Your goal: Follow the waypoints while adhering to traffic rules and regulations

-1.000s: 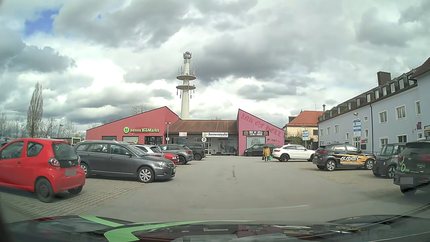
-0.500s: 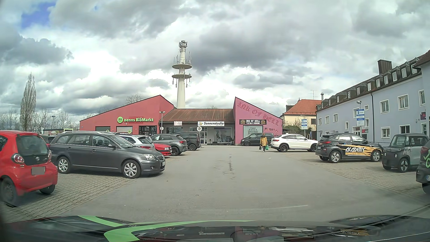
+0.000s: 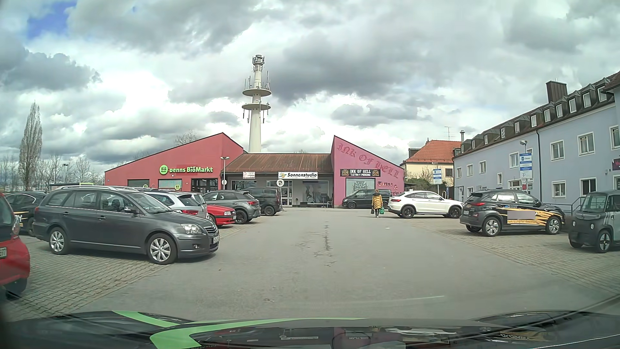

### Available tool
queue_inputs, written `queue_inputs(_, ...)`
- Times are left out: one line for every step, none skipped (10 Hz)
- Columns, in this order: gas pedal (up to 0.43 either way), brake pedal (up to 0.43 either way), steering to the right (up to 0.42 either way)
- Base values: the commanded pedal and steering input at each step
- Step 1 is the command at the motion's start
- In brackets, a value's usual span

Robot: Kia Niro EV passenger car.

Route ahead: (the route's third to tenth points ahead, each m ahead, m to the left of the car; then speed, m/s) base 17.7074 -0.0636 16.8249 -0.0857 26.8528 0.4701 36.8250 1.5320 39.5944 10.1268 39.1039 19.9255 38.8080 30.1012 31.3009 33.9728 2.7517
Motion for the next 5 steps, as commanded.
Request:
queue_inputs(0.098, 0.000, 0.032)
queue_inputs(0.079, 0.000, 0.022)
queue_inputs(0.047, 0.000, 0.016)
queue_inputs(0.039, 0.000, 0.014)
queue_inputs(0.039, 0.000, 0.011)
